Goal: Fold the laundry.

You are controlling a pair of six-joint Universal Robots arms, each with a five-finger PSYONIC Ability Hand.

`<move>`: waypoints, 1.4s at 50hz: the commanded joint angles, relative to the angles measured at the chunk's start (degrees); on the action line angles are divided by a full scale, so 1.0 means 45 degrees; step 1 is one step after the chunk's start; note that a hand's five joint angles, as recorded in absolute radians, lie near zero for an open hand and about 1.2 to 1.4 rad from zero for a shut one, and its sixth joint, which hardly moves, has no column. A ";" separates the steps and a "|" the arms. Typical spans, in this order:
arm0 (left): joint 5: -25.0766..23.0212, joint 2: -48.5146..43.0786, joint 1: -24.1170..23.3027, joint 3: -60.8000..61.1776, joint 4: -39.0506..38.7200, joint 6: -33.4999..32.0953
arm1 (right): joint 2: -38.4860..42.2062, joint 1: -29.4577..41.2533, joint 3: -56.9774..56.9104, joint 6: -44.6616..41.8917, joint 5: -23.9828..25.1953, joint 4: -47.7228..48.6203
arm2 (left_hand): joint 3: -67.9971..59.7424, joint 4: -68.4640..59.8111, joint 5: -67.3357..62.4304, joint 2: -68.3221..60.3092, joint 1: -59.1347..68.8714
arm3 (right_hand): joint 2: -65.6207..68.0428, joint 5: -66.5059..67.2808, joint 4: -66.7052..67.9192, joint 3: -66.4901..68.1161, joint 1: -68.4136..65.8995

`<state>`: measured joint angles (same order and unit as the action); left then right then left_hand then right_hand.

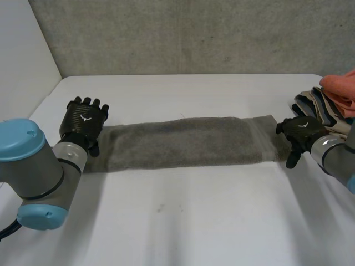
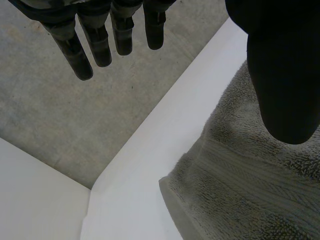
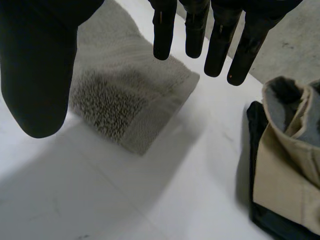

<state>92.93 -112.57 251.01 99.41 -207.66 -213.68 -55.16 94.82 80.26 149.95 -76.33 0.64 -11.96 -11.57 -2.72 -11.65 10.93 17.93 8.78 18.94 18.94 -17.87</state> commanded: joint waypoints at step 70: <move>-0.0689 0.2554 0.0842 0.0879 0.0015 0.1488 | 0.1874 0.8617 -0.2626 -0.2219 0.0565 0.8042 | 0.0435 0.0349 0.0605 0.0366 -0.0206 | -0.1762 -0.1950 -0.1986 -0.1987 0.1749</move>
<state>91.69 -101.10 256.51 104.79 -207.53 -207.22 -37.64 135.67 63.57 130.20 -62.53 37.43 -11.96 -11.57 -2.72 -11.65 10.93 12.56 3.54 13.27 12.10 -11.39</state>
